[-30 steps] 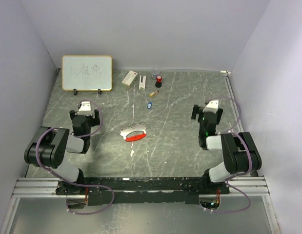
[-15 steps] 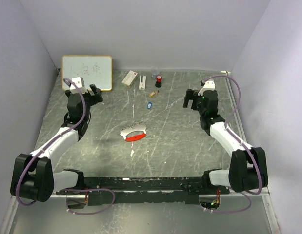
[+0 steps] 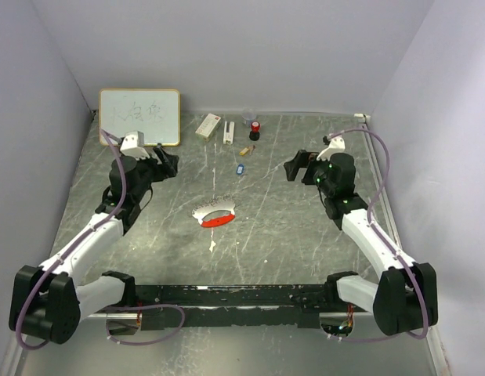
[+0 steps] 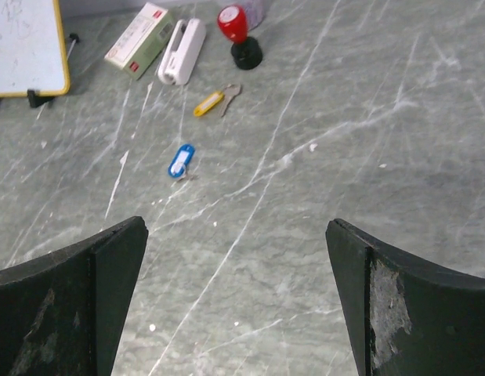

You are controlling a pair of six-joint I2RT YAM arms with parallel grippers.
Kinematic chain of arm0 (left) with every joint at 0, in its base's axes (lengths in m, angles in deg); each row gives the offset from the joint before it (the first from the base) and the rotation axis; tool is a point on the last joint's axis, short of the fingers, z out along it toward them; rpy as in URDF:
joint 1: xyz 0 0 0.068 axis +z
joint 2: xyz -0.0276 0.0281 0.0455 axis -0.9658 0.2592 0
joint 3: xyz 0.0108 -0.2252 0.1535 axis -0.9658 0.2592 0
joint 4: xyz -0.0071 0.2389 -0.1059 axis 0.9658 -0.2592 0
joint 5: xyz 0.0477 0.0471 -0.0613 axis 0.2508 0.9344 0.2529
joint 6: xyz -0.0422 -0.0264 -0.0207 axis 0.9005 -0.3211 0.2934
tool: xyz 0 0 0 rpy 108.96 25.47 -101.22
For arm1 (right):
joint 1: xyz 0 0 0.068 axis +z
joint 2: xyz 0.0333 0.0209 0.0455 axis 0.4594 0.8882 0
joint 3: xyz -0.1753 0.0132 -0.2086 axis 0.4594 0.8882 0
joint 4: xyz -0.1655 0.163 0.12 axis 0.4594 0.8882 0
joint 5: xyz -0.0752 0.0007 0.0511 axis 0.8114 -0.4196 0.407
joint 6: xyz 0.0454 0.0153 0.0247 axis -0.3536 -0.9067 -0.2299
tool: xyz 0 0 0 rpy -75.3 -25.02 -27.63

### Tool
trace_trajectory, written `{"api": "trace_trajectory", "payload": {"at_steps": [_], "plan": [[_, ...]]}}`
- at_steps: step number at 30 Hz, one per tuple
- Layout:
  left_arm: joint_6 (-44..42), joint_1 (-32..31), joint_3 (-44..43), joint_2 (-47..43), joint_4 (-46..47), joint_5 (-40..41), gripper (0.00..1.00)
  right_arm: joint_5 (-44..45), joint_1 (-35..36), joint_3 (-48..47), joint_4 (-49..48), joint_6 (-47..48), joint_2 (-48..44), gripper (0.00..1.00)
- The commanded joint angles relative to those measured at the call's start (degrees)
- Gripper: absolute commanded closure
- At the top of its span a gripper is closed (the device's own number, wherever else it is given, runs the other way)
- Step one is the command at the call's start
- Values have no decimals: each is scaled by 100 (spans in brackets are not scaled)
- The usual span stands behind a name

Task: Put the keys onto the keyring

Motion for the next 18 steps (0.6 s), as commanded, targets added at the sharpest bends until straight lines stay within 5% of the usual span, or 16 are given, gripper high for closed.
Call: {"api": "trace_trajectory", "payload": {"at_steps": [1,10,18], "plan": [[92,-470,165,-246,-461,-77,13,106,367,-14,167,-99,91,0],[70,-1461,386,-170,-496,707,5,1631,2251,-522,343,-27,1487,7],[151,-1550,208,18,-551,736,9,1718,2465,-657,236,-336,1832,22]]}}
